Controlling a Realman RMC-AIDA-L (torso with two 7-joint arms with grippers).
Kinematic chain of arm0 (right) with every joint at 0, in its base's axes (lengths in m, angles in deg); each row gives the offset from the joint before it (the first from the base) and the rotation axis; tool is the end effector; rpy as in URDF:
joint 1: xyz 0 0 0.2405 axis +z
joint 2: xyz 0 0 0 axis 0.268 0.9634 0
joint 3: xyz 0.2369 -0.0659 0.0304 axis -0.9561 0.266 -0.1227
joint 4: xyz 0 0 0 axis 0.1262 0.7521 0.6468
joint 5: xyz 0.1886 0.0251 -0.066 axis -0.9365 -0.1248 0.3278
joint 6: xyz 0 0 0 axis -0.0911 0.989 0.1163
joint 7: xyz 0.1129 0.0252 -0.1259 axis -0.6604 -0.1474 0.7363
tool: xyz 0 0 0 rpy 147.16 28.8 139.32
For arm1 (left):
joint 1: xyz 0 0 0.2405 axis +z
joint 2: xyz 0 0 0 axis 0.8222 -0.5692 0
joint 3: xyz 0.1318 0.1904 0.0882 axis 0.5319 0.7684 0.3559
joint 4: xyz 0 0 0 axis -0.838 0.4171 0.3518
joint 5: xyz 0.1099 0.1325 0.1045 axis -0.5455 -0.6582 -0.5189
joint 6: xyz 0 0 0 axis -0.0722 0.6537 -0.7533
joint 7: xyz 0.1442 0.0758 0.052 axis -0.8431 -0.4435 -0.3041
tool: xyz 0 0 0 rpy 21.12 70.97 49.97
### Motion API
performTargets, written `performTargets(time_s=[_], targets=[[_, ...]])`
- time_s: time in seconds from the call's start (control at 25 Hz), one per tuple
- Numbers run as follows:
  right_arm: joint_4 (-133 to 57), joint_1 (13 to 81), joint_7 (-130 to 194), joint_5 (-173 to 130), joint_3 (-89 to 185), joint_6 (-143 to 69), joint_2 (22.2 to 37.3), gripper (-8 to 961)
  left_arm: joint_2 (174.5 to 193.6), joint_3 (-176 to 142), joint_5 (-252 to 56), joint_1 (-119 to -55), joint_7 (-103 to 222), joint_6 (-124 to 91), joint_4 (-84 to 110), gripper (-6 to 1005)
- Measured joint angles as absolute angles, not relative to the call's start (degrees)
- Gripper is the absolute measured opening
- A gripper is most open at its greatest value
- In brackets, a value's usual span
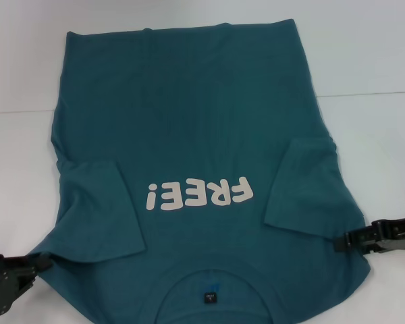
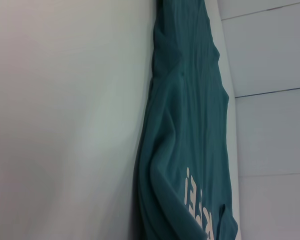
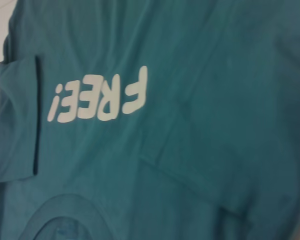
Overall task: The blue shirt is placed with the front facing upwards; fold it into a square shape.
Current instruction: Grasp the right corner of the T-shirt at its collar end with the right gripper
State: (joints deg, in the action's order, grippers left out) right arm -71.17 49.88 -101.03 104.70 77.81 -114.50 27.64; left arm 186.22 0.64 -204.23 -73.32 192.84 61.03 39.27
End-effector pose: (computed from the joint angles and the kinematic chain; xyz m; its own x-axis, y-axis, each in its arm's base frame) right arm 0.3155 0.3345 0.0198 0.1828 -0.9592 -0.2156 -0.9807 -0.1626 -0.1083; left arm -0.3424 0.2691 -0.0032 -0.3699 0.7763 0.5104 0.8921 0.1432 0.4286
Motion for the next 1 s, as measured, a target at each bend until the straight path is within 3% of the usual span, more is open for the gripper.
performTargets(time_s=[0.28, 0.76, 1.0], targets=[[-71.1, 50.1, -100.0, 102.0, 77.8, -114.7, 28.13, 699, 186.22, 0.6, -204.2, -73.2, 192.8, 60.9, 39.3, 22], [-71.1, 49.3, -102.3, 103.2, 78.2, -113.8, 26.62, 592, 186.34, 0.6, -204.2, -73.2, 192.8, 61.1, 39.3, 21], [-71.3, 50.6, -103.8, 107.1, 78.3, -112.9, 27.21, 564, 186.39, 0.6, -204.2, -73.2, 192.8, 61.1, 39.3, 21]])
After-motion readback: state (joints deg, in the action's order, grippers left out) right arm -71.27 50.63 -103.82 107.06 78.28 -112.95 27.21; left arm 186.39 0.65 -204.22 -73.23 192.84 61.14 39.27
